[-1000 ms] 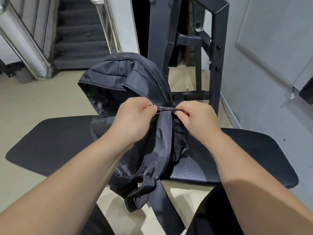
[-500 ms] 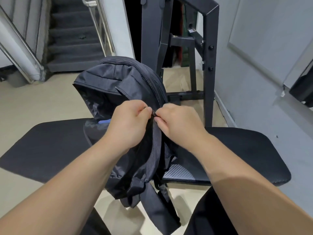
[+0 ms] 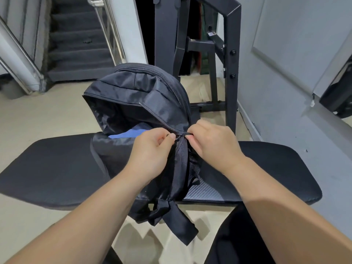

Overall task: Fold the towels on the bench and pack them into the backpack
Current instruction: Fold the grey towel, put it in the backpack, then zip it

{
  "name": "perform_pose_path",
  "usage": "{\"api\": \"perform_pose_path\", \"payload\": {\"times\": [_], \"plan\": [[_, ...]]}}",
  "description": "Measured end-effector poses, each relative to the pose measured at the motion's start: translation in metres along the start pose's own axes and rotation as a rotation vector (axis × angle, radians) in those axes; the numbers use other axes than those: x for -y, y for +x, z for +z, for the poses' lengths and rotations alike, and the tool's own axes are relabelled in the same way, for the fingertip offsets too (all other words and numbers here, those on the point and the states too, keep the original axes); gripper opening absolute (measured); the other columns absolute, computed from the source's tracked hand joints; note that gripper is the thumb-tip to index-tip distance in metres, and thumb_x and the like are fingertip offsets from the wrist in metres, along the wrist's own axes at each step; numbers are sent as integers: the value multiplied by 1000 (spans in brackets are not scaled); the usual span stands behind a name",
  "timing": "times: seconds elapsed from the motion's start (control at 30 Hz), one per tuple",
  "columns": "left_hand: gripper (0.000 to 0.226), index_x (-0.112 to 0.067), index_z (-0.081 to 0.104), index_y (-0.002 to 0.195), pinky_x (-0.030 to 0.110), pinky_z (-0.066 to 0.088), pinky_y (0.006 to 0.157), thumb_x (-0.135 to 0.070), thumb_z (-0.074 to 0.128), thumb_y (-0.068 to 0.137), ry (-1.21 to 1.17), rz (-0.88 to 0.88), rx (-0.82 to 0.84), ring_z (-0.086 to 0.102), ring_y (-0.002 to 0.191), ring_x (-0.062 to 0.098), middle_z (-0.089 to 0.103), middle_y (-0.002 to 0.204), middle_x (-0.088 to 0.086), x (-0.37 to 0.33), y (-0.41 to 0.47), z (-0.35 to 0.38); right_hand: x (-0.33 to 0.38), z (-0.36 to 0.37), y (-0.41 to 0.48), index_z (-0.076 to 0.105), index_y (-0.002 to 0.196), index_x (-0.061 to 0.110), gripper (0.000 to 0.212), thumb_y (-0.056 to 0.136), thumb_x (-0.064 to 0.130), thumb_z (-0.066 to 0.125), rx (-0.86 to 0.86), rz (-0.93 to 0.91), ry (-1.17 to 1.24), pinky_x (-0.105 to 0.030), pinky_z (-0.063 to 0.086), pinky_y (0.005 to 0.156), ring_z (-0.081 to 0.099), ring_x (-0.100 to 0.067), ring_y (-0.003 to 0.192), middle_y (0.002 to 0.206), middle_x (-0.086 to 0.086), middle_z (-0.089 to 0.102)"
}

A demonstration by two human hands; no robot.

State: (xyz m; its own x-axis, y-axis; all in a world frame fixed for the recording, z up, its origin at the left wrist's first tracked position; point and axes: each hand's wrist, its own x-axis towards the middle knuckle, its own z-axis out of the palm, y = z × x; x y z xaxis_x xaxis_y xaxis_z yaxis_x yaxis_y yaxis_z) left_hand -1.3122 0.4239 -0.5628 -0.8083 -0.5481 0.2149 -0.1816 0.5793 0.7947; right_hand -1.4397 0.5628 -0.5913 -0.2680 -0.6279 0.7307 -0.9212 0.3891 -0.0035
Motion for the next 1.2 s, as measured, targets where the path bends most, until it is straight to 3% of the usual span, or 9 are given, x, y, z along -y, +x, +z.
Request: {"api": "perform_pose_path", "payload": {"times": [0.2,0.4,0.57,0.7,0.83,0.9,1.03,1.2], "plan": [[31,-10,63,69,37,43,58,-23,56,97,14,97,15,46,55,17,59,59,8,-14,7,10,6,2,1,68,87,13,30,97,31,47,54,-37,-2,-28,31,43,57,-24,55,79,-2,57],[32,-7,61,68,33,37,56,-20,57,97,-73,42,-66,44,54,13,53,52,-3,-8,0,9,-1,-1,2,64,81,14,26,98,29,51,29,-25,-58,-27,28,44,54,-24,53,75,-1,55],[28,-9,62,64,24,23,45,-16,60,92,-351,-122,-167,34,46,13,46,50,1,-3,2,-16,-28,-7,-5,62,77,12,26,96,25,51,41,62,-78,-27,36,43,52,-26,52,71,-3,52],[28,-11,63,66,26,28,48,-20,60,93,-234,-24,-175,37,47,11,49,50,-2,-5,11,-50,-45,-12,-4,66,82,12,35,96,34,43,112,145,-58,-29,40,47,56,-32,54,74,-3,58],[28,-12,65,70,24,32,52,-18,60,96,-132,64,-84,41,50,10,51,50,-5,-21,8,-56,-19,-30,16,69,104,21,34,90,42,46,138,246,168,-34,47,63,62,-25,75,84,10,58],[27,-13,65,70,21,33,51,-17,60,97,-116,75,-68,42,50,8,52,49,-6,-26,4,-56,8,-40,33,71,107,24,34,89,48,54,74,155,256,-32,48,65,61,-18,78,83,14,53],[27,-13,66,70,21,34,51,-17,60,97,-150,82,-64,43,50,7,53,50,-3,-26,-4,-61,43,-43,58,74,96,25,33,86,54,62,135,-8,187,-34,50,59,64,-21,74,86,7,60],[30,-16,64,66,30,34,55,-22,61,96,-78,69,-57,43,49,12,53,49,-4,-18,-3,-78,53,-35,54,65,85,18,25,95,38,54,133,-56,-38,-32,42,45,60,-30,58,84,-1,59]]}}
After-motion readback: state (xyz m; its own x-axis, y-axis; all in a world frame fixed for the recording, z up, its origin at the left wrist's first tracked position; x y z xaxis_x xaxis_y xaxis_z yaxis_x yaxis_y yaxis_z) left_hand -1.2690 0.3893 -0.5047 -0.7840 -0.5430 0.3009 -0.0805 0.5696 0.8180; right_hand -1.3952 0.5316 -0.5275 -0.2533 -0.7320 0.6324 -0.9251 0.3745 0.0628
